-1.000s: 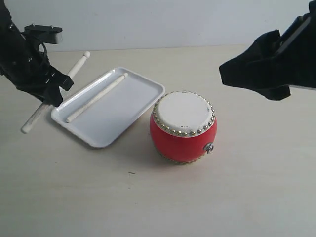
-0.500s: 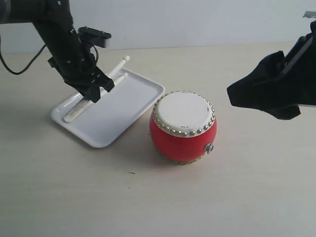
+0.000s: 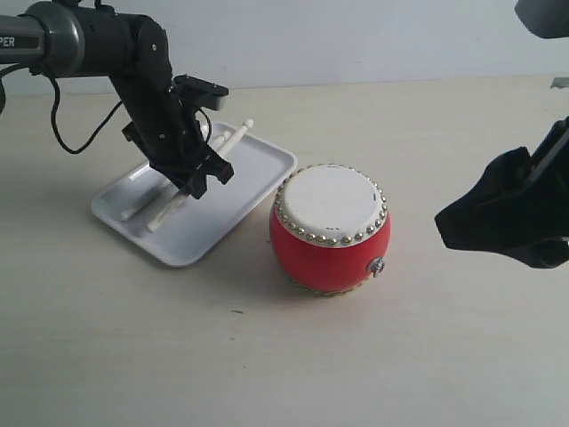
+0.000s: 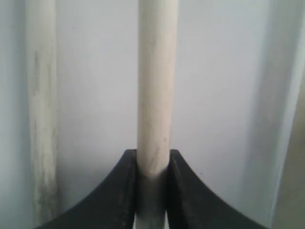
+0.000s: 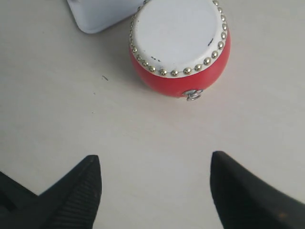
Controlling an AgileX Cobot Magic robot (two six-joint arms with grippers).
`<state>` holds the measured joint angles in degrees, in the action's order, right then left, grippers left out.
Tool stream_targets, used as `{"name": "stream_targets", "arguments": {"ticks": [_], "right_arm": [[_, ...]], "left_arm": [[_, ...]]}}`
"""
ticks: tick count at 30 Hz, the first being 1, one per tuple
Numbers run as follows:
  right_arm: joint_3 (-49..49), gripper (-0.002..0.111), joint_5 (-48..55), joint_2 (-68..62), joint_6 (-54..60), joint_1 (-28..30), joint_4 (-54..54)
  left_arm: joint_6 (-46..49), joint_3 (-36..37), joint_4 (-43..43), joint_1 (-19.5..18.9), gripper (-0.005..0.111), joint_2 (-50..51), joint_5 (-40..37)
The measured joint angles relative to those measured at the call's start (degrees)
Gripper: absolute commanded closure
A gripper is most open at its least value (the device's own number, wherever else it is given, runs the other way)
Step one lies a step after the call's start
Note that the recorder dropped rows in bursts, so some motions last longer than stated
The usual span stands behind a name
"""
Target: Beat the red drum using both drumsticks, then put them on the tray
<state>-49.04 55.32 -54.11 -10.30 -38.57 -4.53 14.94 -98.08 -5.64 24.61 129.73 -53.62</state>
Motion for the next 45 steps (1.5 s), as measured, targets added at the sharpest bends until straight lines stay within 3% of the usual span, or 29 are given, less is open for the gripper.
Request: {"name": "stream_targets", "arguments": {"ticks": [9,12,15,18,29,40,42,45], "right_arm": [[0.0,0.046,0.0,0.0,-0.36,0.0,0.0],[0.0,0.046,-1.39,0.0,-0.36,0.0,0.0],[0.0,0.046,-2.49,0.0,-0.36,0.0,0.0],[0.0,0.046,-2.72,0.0,-0.36,0.0,0.0],[0.0,0.046,-5.14,0.0,-0.36,0.0,0.0],[0.0,0.046,-6.83,0.0,-0.36,0.0,0.0],[0.0,0.046,-7.23,0.0,-0.36,0.0,0.0],[0.0,0.05,-8.09,0.0,-0.36,0.0,0.0]], "left_arm": [[0.61,0.0,-1.84,0.52,0.103,1.46,0.07],[0.61,0.0,-1.95,0.52,0.082,1.46,-0.05],[0.27,0.0,-1.95,0.52,0.049,1.46,-0.44],[0.03,0.0,-1.95,0.52,0.035,1.46,-1.43],[-0.32,0.0,-1.95,0.52,0.039,-3.07,-2.91],[-0.32,0.0,-3.51,0.28,0.091,-13.02,-6.15],[-0.32,0.0,-5.23,-0.27,0.105,-14.24,-6.99],[0.33,0.66,-8.43,-0.61,0.107,-15.97,-7.52]]}}
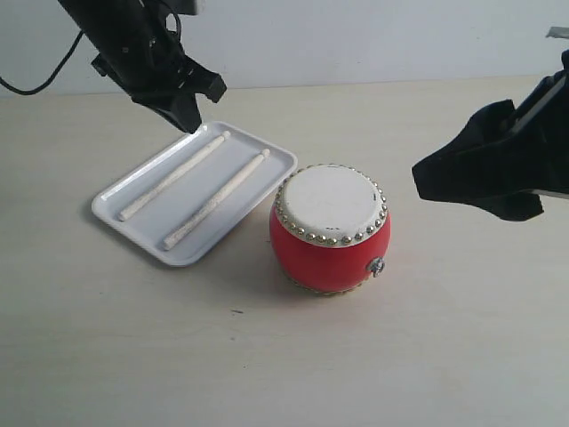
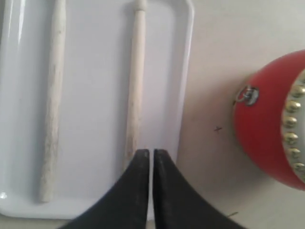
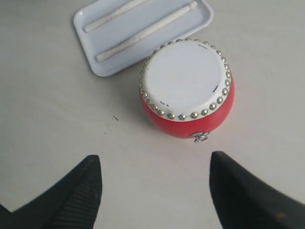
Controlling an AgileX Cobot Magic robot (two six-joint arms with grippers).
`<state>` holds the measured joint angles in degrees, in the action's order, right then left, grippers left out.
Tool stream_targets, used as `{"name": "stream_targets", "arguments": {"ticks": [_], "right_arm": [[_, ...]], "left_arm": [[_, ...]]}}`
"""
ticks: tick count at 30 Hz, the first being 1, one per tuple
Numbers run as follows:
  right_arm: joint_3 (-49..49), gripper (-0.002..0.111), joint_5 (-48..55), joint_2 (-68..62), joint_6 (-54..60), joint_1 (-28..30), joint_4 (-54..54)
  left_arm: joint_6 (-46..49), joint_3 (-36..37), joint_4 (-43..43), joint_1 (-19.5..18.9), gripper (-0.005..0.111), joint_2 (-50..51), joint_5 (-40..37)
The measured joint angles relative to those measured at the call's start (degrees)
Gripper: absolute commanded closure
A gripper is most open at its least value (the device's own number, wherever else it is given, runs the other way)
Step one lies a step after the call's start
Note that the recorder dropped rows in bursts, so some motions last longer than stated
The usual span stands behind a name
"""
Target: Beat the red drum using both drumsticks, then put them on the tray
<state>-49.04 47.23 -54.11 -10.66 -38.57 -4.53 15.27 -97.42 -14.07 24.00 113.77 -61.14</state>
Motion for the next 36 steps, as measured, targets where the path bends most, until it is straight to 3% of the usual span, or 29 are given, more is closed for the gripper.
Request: {"name": "stream_targets", "arguments": {"ticks": [3,9,16,25,32,36], "right_arm": [[0.0,0.062,-0.88,0.0,0.0,0.0,0.12],[0.0,0.108,-1.55,0.0,0.0,0.0,0.12],[0.0,0.108,-3.01,0.0,-0.37,0.0,2.91],[0.0,0.108,-4.96,0.0,-16.67,0.0,25.0],[0.0,0.108,-9.08,-7.09,-19.07,0.6,29.5],[0.0,0.108,-13.83,-13.12,-19.07,6.26,29.61]], "left_arm": [[2.55,3.73,-4.79,-0.12,0.107,-2.96,2.0],[6.64,15.1,-12.56,-0.12,0.107,-10.4,9.87],[11.97,29.19,-16.96,-0.12,0.107,-20.56,19.1],[16.69,41.84,-19.72,-0.12,0.107,-32.37,29.24],[18.86,48.37,-22.06,-0.12,0.107,-39.26,33.34],[20.08,49.52,-22.51,-0.12,0.107,-42.37,34.61]]}}
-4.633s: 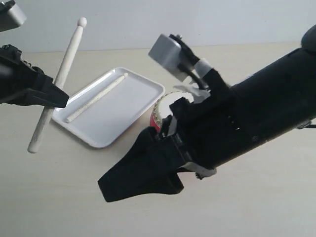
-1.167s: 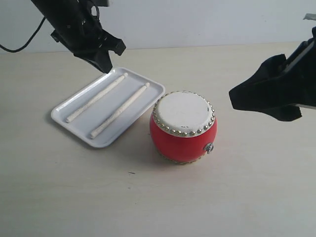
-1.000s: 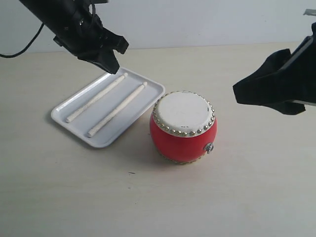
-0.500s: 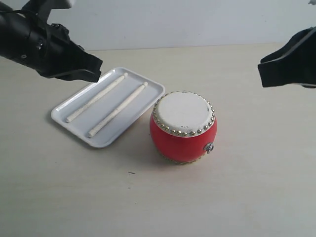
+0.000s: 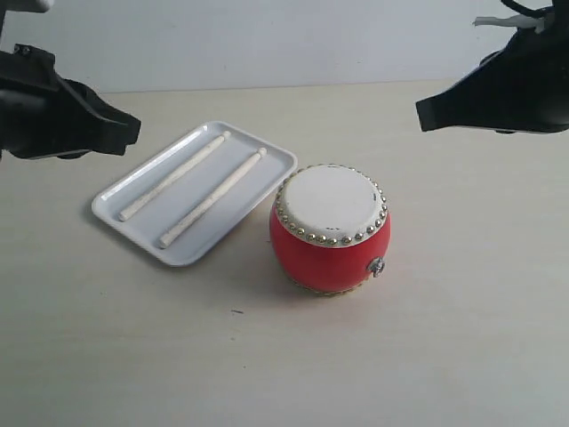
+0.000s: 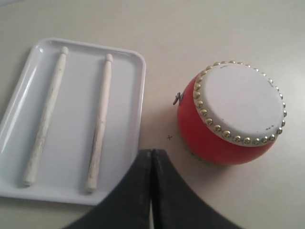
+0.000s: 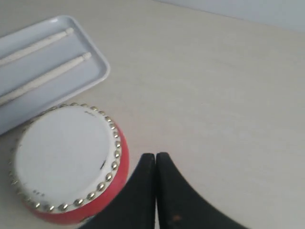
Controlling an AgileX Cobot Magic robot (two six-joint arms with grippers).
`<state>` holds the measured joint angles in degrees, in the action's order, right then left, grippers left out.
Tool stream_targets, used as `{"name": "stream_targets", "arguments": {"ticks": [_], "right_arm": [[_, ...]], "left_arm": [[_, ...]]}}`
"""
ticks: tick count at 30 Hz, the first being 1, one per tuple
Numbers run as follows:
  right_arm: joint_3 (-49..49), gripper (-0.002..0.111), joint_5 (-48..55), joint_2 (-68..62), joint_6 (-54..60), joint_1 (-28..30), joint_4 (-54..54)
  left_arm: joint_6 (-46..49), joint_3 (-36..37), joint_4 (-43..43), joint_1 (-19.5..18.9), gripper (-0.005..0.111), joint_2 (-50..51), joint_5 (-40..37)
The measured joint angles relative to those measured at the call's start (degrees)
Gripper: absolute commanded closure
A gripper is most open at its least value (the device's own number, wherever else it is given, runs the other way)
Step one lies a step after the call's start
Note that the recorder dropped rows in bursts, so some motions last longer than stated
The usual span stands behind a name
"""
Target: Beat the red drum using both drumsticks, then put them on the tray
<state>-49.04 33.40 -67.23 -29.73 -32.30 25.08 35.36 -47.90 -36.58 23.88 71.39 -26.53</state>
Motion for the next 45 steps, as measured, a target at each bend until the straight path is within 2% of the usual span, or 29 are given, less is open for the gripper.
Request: {"name": "stream_targets", "arguments": {"ticks": [5,8,11,15,20,35,39,45], "right_arm": [[0.0,0.108,-9.36,-4.9,9.36,10.43,-9.33],[0.0,0.108,-14.51,-6.32,19.37,15.24,-18.98],[0.0,0.108,-17.54,-7.42,26.96,18.14,-22.9],[-0.18,0.108,-17.59,-7.61,31.07,18.77,-24.0],[-0.21,0.108,-14.78,-7.75,30.7,18.77,-26.29],[-0.21,0.108,-14.63,-7.75,30.48,18.77,-26.76],[-0.21,0.108,-14.63,-7.75,30.48,18.77,-26.76],[-0.21,0.108,-14.63,-7.75,30.48,18.77,-26.91]], "left_arm": [[0.54,0.34,0.0,0.0,0.107,-3.24,1.32],[0.63,0.34,0.0,0.0,0.107,-4.26,1.43],[0.63,0.44,0.0,0.0,0.107,-4.49,1.67],[0.97,1.07,0.12,0.0,0.107,-4.49,1.77],[1.21,1.21,0.22,0.0,0.107,-4.49,1.77],[1.31,1.21,0.22,0.0,0.107,-4.88,1.66],[1.48,1.21,0.35,0.0,0.107,-8.08,1.66],[3.15,1.21,5.75,-0.43,0.107,-15.84,0.85]]}}
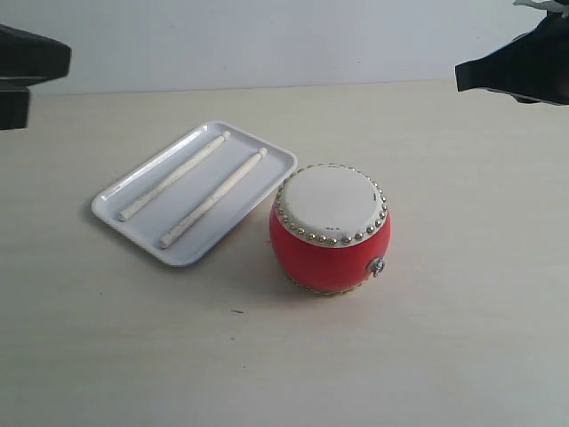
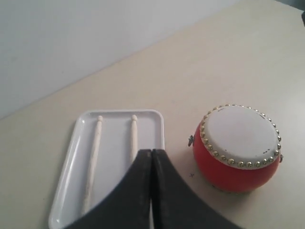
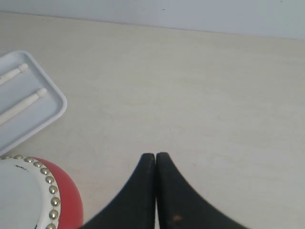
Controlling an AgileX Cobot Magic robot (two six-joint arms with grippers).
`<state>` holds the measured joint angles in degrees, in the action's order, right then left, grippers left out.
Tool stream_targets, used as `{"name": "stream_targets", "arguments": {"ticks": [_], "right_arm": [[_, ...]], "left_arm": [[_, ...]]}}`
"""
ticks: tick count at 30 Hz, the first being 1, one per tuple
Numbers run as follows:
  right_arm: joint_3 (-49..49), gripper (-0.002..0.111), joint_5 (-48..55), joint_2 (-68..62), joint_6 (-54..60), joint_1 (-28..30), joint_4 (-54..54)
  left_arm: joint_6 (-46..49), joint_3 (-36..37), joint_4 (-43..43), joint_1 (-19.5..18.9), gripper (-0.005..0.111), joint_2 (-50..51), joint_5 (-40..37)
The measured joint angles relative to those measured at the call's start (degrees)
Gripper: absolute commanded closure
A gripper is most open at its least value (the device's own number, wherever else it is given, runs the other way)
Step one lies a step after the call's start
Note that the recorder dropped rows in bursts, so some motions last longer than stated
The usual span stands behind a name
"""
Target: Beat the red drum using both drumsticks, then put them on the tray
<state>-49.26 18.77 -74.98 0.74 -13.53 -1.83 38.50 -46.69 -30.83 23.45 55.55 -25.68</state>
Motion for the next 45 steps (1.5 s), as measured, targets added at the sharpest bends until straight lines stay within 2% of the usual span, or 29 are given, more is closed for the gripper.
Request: {"name": "stream_targets", "arguments": {"ticks": [3,11,18,23,30,34,39,45], "right_arm": [[0.0,0.108,0.0,0.0,-0.04,0.0,0.0],[0.0,0.108,0.0,0.0,-0.04,0.0,0.0],[0.0,0.108,0.0,0.0,-0.04,0.0,0.0],[0.0,0.108,0.0,0.0,-0.04,0.0,0.0],[0.0,0.108,0.0,0.0,-0.04,0.0,0.0],[0.0,0.108,0.0,0.0,-0.04,0.0,0.0],[0.0,0.108,0.0,0.0,-0.04,0.0,0.0],[0.0,0.108,0.0,0.0,-0.04,0.0,-0.09]], "left_arm": [[-1.08,0.0,0.44,-2.72,0.107,-5.18,-3.42],[-10.98,0.0,0.89,-15.29,0.107,-19.23,-11.69],[-11.89,0.0,0.89,-22.43,0.107,-31.74,-16.77],[-11.98,0.0,1.24,-23.45,0.107,-38.73,-20.0],[-12.3,0.37,3.03,-23.45,0.107,-41.24,-22.07],[-19.72,3.41,9.67,-23.45,0.107,-41.8,-17.77],[-35.09,10.86,25.14,-23.38,0.107,-43.95,-10.64],[-40.67,21.9,30.25,-23.45,0.107,-49.42,-3.37]]}}
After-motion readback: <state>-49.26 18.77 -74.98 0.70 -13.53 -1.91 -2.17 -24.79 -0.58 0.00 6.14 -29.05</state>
